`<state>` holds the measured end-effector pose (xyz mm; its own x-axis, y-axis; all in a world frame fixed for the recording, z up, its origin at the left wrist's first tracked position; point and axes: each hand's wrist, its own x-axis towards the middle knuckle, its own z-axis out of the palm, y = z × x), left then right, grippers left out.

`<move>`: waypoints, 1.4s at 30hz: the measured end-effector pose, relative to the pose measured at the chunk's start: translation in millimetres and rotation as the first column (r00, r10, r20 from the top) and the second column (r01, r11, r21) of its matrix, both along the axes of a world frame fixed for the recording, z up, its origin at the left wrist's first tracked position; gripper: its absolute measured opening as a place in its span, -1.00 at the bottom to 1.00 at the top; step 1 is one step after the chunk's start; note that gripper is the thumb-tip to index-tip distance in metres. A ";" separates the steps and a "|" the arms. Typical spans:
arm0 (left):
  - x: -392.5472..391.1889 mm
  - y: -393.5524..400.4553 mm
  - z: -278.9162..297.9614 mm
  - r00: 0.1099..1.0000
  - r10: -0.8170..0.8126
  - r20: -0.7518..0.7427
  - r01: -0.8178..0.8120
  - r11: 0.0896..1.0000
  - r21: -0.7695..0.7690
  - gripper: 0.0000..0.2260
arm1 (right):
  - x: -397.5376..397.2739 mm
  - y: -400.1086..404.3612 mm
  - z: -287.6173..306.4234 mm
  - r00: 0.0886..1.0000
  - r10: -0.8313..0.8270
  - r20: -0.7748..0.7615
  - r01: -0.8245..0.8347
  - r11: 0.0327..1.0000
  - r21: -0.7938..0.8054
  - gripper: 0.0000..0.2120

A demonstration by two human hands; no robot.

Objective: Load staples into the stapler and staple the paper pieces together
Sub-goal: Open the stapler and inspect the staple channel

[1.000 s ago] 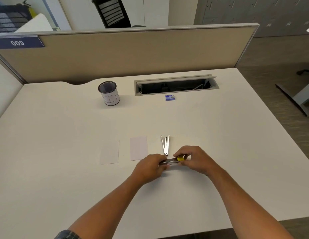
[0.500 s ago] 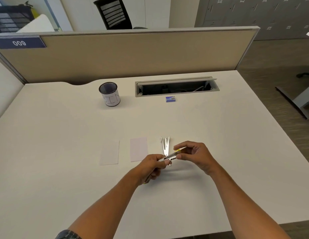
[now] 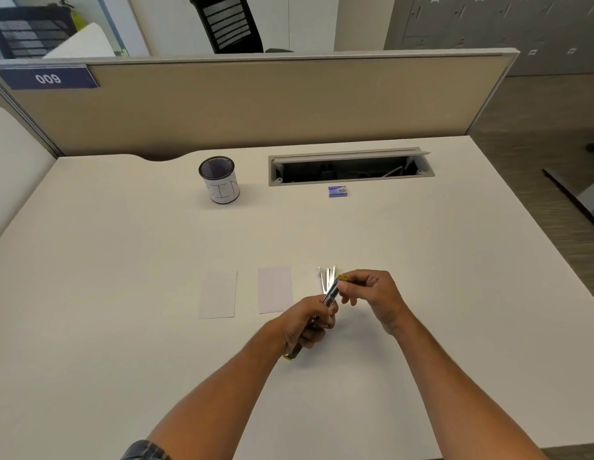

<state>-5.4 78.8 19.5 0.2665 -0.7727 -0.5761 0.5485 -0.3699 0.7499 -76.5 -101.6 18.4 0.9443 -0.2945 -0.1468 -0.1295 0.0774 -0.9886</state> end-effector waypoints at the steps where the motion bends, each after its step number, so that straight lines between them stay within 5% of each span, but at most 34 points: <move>1: 0.3 -2.1 0.3 1.000 -0.008 0.003 0.008 1.000 0.013 -0.89 | 2.0 0.4 -1.6 1.000 -0.015 -0.009 0.015 1.000 0.003 -0.87; 8: 7.4 -4.1 -1.9 0.963 0.043 -0.264 -0.051 0.999 -0.021 -0.80 | 8.1 -0.6 -10.9 0.993 -0.054 -0.107 0.069 0.989 0.133 -0.70; 12: 9.2 0.1 -10.1 0.934 0.033 -0.356 -0.070 0.993 -0.091 -0.81 | 12.0 -0.8 -11.2 0.997 -0.056 -0.058 0.061 0.993 0.102 -0.85; 16: 10.7 4.8 -16.4 0.916 0.017 -0.400 -0.085 0.985 -0.151 -0.84 | 12.0 3.9 -10.8 0.970 -0.210 0.121 0.225 0.967 -0.123 -0.70; 20: 12.3 8.1 -15.3 0.924 0.019 -0.381 -0.100 0.976 -0.193 -0.85 | 5.3 11.4 -10.0 0.956 -0.002 0.294 0.139 0.884 -0.447 -0.77; 28: 15.0 1.7 -8.0 0.978 0.089 -0.189 -0.106 0.991 -0.084 -0.85 | 2.4 11.6 -0.9 0.962 0.209 0.177 -0.002 0.652 -0.759 -0.86; 34: 12.7 -4.1 -9.4 0.997 0.068 0.021 -0.067 0.997 -0.032 -0.68 | -3.5 2.6 9.9 0.972 0.202 0.121 -0.024 0.597 -0.802 -0.86; 40: 13.0 -6.3 -6.2 0.984 0.052 0.168 -0.044 0.998 -0.053 -0.77 | -5.1 6.1 10.0 0.951 0.299 0.082 -0.044 0.393 -0.918 -0.85; 42: 13.1 -6.9 -4.5 0.969 0.044 0.244 -0.036 0.999 -0.037 -0.77 | -4.8 6.5 7.1 0.930 0.365 0.049 -0.109 0.399 -0.910 -0.80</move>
<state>7.8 71.9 15.0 0.4279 -0.7751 -0.4648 0.3606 -0.3252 0.8742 -81.3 -95.0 25.5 0.9616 0.1039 0.2541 0.2192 -0.8479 -0.4828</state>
